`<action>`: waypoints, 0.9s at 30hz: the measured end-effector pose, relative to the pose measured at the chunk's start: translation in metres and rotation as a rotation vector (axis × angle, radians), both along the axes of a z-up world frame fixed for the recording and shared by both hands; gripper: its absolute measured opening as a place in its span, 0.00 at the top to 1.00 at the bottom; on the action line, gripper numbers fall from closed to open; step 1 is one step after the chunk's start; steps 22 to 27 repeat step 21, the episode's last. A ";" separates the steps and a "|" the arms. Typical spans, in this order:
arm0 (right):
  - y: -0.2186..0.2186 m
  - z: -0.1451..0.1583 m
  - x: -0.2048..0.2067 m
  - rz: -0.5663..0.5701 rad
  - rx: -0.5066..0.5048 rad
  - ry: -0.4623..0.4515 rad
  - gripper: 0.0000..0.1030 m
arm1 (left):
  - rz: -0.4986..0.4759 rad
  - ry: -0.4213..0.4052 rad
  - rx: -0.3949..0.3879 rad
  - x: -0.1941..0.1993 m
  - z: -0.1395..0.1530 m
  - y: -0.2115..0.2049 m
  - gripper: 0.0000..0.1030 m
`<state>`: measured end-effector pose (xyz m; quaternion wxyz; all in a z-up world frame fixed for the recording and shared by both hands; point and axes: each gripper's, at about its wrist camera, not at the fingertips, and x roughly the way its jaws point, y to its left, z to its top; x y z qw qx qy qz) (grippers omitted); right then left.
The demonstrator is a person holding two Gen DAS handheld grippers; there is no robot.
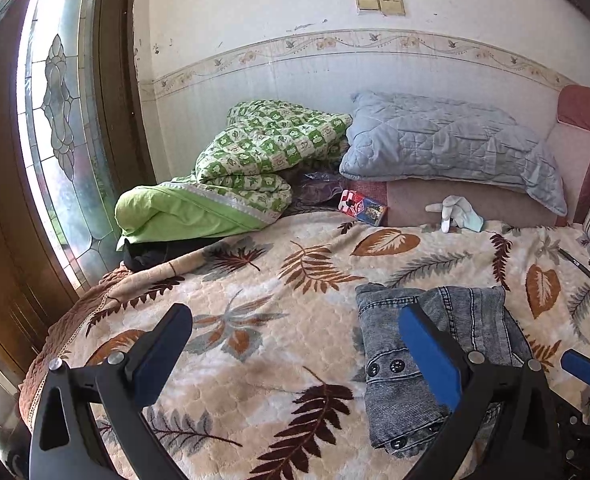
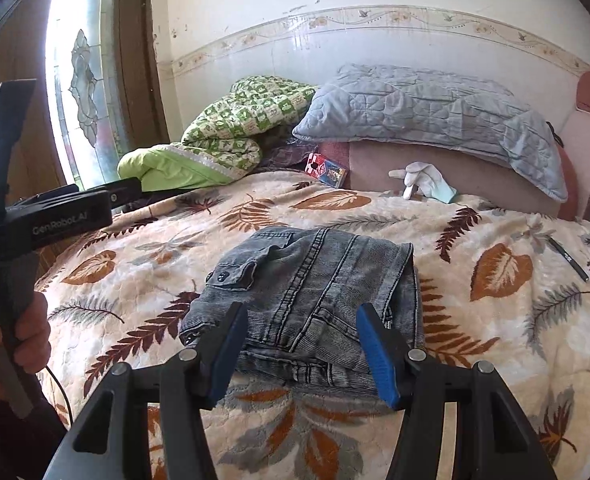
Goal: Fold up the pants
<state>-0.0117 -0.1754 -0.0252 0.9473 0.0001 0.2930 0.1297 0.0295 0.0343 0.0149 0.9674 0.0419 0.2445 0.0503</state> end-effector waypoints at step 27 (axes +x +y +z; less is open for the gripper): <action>-0.002 -0.007 0.005 0.007 0.016 0.037 0.42 | -0.083 0.009 -0.001 -0.006 -0.003 -0.010 0.00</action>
